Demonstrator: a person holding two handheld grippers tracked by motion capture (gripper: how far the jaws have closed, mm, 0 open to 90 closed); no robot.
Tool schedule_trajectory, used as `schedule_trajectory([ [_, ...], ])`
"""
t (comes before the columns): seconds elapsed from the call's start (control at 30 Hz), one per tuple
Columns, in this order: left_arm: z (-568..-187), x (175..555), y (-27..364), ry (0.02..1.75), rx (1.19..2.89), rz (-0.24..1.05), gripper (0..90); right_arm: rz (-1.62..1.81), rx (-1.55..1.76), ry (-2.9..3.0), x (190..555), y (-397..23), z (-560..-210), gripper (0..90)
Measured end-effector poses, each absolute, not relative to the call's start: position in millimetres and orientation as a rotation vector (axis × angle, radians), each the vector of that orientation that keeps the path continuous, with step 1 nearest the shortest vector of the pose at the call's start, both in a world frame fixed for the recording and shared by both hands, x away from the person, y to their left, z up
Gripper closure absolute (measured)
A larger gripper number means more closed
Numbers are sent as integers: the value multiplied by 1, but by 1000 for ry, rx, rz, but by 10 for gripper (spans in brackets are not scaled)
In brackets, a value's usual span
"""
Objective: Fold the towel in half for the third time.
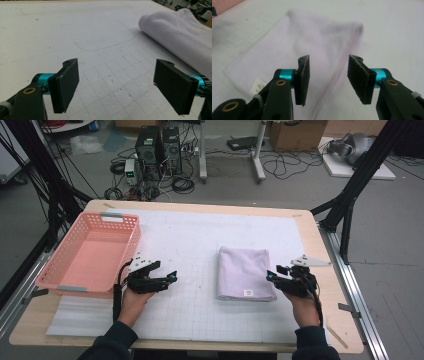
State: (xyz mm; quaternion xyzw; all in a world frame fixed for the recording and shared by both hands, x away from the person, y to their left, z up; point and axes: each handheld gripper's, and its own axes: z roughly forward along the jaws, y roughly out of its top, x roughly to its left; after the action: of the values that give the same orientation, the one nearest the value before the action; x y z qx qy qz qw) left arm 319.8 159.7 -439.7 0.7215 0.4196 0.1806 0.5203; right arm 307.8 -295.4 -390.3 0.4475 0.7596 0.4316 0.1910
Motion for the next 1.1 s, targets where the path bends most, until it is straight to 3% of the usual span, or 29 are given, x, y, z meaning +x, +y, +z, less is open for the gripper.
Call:
schedule_trajectory([
  [0.5, -440, 321, 166, 1021, 1721, 442, 212, 1145, 1018, 2463, 403, -181, -410, 548],
  [0.7, -440, 321, 164, 1015, 1732, 434, 212, 1149, 1049, 2493, 418, -165, -428, 519],
  [0.73, -440, 321, 165, 1016, 1731, 434, 212, 1177, 1045, 2520, 417, -166, -427, 459],
  [0.83, -440, 321, 165, 1020, 1728, 435, 212, 1200, 1033, 2499, 412, -180, -415, 464],
  [0.9, -440, 321, 165, 1019, 1733, 437, 212, 1212, 1057, 2391, 407, -197, -406, 507],
  [1.0, -441, 321, 164, 1019, 1735, 435, 212, 1023, 1098, 2316, 404, -222, -402, 689],
  [1.1, -441, 321, 163, 1018, 1738, 433, 211, 866, 1185, 2265, 407, -246, -413, 731],
])
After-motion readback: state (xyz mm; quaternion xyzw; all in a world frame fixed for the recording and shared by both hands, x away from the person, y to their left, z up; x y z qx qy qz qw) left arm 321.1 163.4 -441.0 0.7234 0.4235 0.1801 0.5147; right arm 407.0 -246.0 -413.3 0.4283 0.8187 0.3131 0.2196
